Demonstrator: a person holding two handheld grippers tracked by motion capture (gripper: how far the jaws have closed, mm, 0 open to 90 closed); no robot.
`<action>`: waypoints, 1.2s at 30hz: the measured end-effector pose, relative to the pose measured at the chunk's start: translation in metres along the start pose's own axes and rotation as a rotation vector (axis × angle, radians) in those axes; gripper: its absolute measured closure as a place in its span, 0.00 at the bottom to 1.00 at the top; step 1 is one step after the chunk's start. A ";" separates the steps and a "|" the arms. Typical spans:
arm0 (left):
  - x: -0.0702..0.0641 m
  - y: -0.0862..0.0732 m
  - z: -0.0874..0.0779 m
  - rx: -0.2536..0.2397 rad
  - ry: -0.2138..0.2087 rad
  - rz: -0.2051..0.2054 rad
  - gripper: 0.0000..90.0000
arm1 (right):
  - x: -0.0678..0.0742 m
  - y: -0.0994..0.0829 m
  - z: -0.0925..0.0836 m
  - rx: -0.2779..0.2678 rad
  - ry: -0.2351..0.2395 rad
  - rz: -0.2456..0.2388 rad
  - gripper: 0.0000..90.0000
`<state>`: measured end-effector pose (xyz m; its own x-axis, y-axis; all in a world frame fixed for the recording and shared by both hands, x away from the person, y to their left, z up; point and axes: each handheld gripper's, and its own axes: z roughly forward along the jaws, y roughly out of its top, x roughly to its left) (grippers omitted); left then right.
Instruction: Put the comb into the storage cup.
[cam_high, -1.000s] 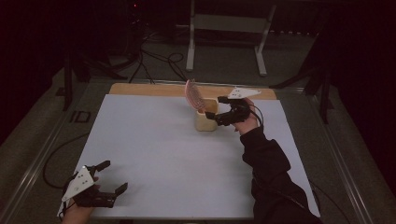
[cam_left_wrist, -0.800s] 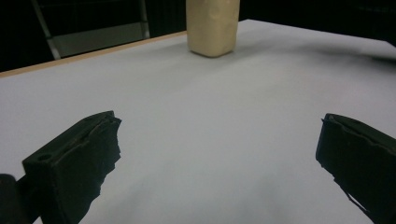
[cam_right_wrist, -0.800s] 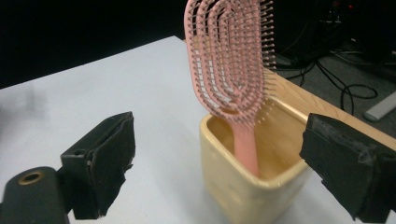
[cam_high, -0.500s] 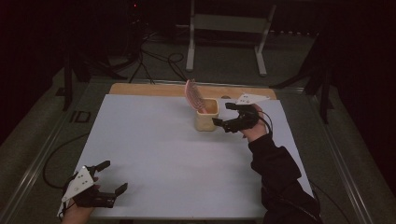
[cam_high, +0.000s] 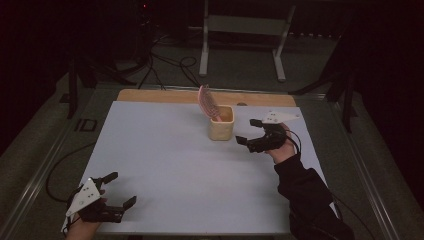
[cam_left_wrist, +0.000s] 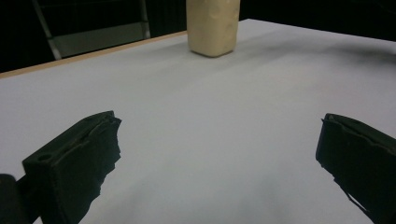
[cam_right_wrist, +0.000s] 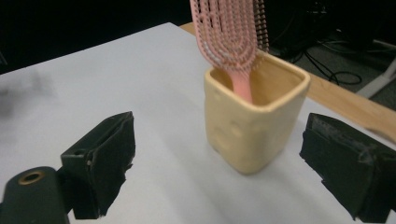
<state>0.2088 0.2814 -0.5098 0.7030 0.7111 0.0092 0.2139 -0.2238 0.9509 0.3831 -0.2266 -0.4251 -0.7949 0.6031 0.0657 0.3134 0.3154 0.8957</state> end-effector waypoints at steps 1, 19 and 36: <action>0.000 0.000 0.000 0.002 0.000 0.000 0.00 | 0.001 -0.003 -0.002 -0.001 0.002 0.008 0.11; 0.000 0.000 0.000 0.001 0.000 0.000 0.00 | 0.015 -0.056 -0.022 0.023 0.014 0.071 0.11; 0.000 0.000 0.000 0.002 0.001 -0.001 0.00 | 0.022 -0.105 -0.052 0.046 -0.013 0.124 0.11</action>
<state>0.2087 0.2811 -0.5103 0.7024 0.7117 0.0088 0.2160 -0.2250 0.9501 0.3057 -0.2849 -0.4946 -0.7416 0.6493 0.1685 0.4327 0.2711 0.8598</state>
